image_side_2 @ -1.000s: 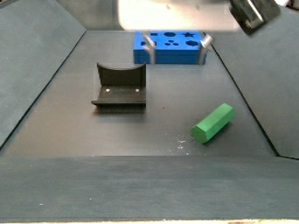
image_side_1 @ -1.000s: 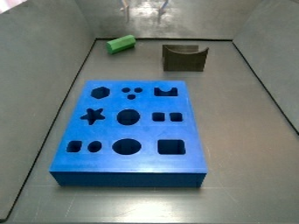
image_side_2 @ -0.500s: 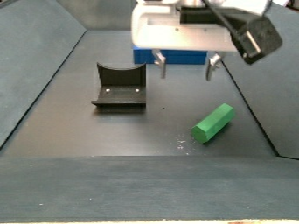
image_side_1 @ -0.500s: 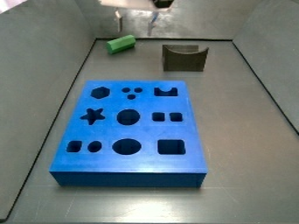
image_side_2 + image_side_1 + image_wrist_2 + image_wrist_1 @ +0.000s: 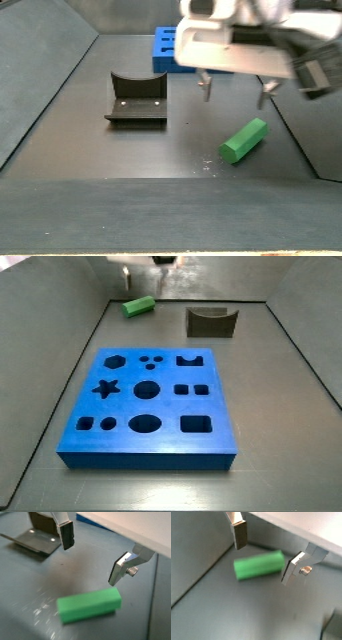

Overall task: Pick up the hexagon object. Move up. Place the hexagon object on the fixture. Regrasp the hexagon object. Move to above the board. Insert the hexagon object.
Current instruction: Pick up the hexagon object.

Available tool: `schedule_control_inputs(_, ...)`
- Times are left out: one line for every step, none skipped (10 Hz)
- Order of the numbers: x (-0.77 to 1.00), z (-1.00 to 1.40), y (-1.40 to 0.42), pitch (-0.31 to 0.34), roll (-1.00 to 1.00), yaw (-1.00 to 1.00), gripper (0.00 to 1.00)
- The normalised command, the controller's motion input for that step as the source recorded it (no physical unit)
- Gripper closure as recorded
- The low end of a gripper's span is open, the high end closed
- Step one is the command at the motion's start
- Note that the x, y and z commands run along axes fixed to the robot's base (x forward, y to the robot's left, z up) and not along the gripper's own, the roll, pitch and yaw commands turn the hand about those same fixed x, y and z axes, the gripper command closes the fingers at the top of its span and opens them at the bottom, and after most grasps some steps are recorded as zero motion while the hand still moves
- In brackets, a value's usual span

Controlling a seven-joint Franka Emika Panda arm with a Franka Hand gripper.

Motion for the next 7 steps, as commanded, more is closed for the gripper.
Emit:
schedule_control_inputs(0.03, 0.07, 0.00, 0.000, 0.00, 0.00, 0.00)
schedule_control_inputs(0.00, -0.25, -0.11, -0.071, 0.00, 0.00, 0.00)
schedule_control_inputs(0.00, -0.53, 0.00, 0.143, -0.19, -0.94, 0.00)
schedule_control_inputs(0.00, -0.70, 0.00, 0.329, -0.14, -0.94, 0.00)
schedule_control_inputs(0.07, -0.18, 0.00, 0.129, -0.03, -0.14, 0.00)
schedule_control_inputs(0.00, -0.07, -0.06, 0.000, 0.03, 0.00, 0.00)
schedule_control_inputs(-0.19, -0.48, 0.79, -0.031, -0.69, 0.00, 0.00)
